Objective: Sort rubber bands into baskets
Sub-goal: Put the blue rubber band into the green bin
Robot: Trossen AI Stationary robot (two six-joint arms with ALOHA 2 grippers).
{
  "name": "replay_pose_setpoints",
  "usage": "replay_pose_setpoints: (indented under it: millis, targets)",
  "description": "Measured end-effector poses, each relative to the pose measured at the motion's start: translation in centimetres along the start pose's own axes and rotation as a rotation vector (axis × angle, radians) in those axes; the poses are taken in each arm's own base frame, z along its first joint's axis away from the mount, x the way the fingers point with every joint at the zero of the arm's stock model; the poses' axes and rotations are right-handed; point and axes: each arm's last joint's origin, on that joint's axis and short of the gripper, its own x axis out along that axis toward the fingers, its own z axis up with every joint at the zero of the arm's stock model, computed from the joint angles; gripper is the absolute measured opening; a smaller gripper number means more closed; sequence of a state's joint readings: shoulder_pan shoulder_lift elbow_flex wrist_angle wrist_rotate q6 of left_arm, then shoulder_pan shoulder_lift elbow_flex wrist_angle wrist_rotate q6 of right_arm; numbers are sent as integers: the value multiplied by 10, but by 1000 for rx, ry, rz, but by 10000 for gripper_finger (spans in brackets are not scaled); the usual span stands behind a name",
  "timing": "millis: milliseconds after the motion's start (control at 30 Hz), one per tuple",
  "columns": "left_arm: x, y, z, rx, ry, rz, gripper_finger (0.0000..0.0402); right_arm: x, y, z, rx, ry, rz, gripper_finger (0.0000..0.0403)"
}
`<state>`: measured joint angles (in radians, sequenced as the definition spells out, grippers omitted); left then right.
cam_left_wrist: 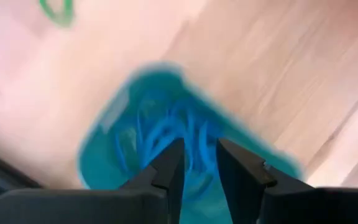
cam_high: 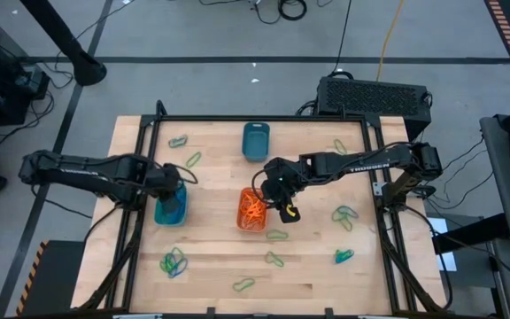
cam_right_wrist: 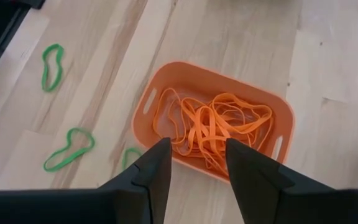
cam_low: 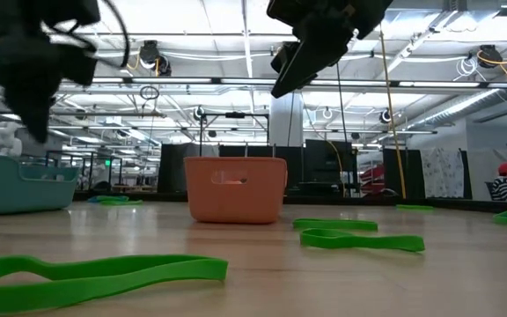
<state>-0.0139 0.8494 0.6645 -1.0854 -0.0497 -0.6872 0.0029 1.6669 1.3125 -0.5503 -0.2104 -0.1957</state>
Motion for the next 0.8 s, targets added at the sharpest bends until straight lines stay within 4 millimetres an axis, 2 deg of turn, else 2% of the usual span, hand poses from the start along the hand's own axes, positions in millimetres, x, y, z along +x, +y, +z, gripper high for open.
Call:
replay_pose_setpoints:
  millis: [167, 233, 300, 433, 567, 800]
  targets:
    - [-40, -1, 31, 57, -260, 85, 100, 0, 0, 0, -29, 0, 0, 144]
    - [-49, 2, 42, 103, -321, 145, 100, 0, -1, 0, -31, -3, -2, 144]
    - [-49, 9, 55, 118, -321, 195, 100, 0, -1, 1, -32, -12, -4, 144]
    - [-29, 37, 81, 68, -185, 282, 100, 0, -1, 2, -34, -23, -6, 144]
    - [0, 79, 104, -10, -15, 372, 100, 0, -1, 2, -26, -23, -6, 144]
    - [45, 155, 124, -180, 121, 396, 100, 0, -1, 1, 0, -9, -2, 144]
